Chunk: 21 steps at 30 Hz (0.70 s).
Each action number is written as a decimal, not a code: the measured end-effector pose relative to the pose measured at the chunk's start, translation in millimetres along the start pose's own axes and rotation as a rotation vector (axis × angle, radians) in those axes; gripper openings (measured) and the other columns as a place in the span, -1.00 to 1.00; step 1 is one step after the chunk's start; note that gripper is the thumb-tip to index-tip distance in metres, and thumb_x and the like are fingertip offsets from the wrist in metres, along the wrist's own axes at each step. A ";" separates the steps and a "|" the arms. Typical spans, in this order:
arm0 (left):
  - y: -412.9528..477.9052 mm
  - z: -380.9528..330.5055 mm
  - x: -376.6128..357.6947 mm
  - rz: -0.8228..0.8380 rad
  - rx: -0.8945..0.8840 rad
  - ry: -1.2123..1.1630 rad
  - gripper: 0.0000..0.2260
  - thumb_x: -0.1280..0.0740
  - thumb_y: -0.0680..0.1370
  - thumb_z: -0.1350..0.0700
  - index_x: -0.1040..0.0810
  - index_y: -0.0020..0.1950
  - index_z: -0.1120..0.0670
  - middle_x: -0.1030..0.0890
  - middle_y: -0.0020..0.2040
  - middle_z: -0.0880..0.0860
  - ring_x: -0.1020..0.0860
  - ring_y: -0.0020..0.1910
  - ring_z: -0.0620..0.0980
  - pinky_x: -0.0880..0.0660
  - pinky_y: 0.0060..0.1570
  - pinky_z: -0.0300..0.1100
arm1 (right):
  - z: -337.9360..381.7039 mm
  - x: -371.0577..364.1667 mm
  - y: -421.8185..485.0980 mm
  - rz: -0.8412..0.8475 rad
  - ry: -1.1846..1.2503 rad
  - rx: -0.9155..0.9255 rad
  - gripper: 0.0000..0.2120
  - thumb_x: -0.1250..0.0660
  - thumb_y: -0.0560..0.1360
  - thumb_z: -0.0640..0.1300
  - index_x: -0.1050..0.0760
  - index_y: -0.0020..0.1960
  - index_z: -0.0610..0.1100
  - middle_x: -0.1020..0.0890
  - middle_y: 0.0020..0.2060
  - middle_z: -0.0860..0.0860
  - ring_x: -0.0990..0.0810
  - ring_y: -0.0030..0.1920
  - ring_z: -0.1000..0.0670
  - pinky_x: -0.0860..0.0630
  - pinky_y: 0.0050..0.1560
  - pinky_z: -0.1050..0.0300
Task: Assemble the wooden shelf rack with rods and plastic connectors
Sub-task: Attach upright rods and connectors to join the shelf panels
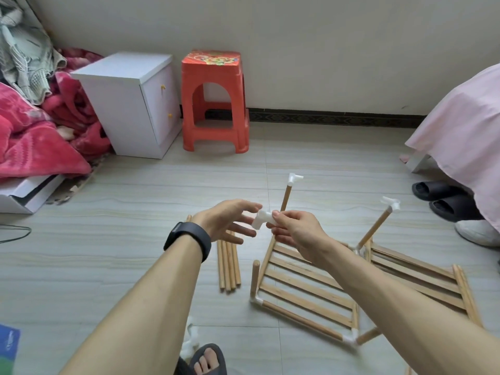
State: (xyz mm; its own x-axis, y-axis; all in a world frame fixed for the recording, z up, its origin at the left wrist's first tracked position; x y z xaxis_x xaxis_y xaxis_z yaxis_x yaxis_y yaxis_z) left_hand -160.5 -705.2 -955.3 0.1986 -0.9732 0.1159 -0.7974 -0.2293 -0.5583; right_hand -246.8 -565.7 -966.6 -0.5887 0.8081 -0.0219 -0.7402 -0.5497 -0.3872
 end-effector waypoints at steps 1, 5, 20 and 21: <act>-1.9 -1.1 0.3 0.014 -0.022 0.004 -0.75 -0.32 0.61 -0.09 -0.60 0.27 -0.12 -0.70 0.11 0.01 -0.72 0.00 0.00 -0.60 -0.02 -0.05 | -0.2 -3.7 -0.9 0.018 0.027 -0.010 -0.76 -0.39 0.61 -0.12 -0.58 0.12 -0.31 -0.73 -0.19 -0.12 -0.66 -0.27 0.05 -0.63 -0.19 0.19; -2.8 -0.9 -0.6 0.004 -0.091 0.033 -0.79 -0.37 0.61 -0.08 -0.64 0.24 -0.19 -0.68 0.14 -0.01 -0.69 0.05 0.00 -0.57 0.00 -0.08 | -2.3 -11.2 -4.0 0.045 0.055 -0.014 -0.76 -0.38 0.62 -0.11 -0.57 0.13 -0.29 -0.74 -0.19 -0.12 -0.67 -0.29 0.05 -0.61 -0.24 0.21; 7.6 33.5 -12.8 0.045 0.123 0.170 -0.83 -0.33 0.64 -0.02 -0.59 0.15 0.03 -0.75 -0.09 -0.02 -0.71 -0.15 -0.09 -0.55 -0.08 -0.13 | -23.2 -10.7 -2.0 0.012 -0.147 -0.066 -0.69 -0.36 0.63 -0.01 -0.55 0.17 -0.25 -0.70 -0.11 -0.13 -0.69 -0.16 -0.02 -0.65 -0.05 0.09; 9.6 36.4 -13.6 0.044 0.135 0.186 -0.82 -0.30 0.65 -0.02 -0.59 0.14 0.04 -0.75 -0.08 -0.02 -0.71 -0.14 -0.09 -0.55 -0.09 -0.13 | -26.4 -10.6 -1.6 0.009 -0.165 -0.073 -0.70 -0.36 0.63 0.00 -0.53 0.19 -0.23 -0.70 -0.09 -0.12 -0.71 -0.14 -0.03 -0.67 -0.05 0.09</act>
State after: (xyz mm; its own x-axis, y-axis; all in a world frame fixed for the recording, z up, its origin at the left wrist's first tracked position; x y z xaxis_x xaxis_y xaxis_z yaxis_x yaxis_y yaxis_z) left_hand -150.1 -693.6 -992.2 0.0467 -0.9718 0.2311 -0.7168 -0.1938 -0.6698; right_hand -230.8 -567.8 -990.1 -0.6449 0.7541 0.1238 -0.7127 -0.5349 -0.4538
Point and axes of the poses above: each hand's wrist, its own y-axis towards the middle knuckle, its own x-axis out of the back of the hand, z = x × y, the point moved 10 cm from there along y, towards the middle knuckle
